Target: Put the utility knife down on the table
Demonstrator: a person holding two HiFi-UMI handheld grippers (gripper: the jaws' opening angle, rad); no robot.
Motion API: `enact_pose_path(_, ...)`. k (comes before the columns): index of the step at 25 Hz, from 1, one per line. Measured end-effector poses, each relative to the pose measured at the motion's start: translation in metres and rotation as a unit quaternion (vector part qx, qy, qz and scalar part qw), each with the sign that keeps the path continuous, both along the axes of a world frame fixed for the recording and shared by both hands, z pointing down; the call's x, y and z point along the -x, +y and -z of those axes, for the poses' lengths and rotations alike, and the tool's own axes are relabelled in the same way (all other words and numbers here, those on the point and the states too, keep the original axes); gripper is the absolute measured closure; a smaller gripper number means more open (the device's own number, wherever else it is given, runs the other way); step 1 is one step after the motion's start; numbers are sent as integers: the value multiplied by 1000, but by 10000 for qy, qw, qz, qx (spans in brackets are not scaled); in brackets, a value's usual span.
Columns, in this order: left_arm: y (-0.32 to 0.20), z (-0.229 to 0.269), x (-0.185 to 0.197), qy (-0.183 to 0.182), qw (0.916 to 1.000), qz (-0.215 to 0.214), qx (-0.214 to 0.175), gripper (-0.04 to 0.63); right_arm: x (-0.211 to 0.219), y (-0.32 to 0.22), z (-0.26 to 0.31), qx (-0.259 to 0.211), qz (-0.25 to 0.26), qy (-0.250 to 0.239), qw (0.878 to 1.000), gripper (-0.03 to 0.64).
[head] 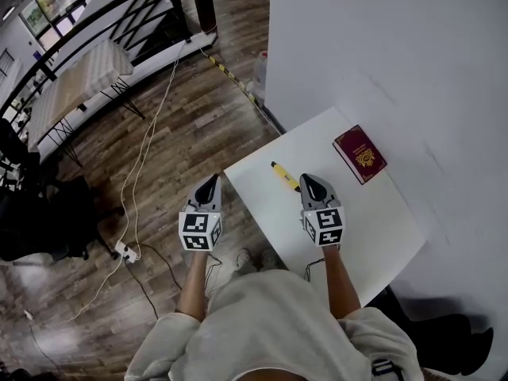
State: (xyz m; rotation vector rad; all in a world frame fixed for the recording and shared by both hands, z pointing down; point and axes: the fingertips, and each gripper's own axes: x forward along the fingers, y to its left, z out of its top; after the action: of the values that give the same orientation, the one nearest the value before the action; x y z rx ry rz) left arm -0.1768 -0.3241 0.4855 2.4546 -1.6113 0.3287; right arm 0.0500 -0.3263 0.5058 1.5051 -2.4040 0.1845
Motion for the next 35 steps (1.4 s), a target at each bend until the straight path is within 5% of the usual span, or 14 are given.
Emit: enact_pose_path(35,-4,16,-5,20,9998,-24,-205,589,0,-5,13,-147,-14,28,9999,620)
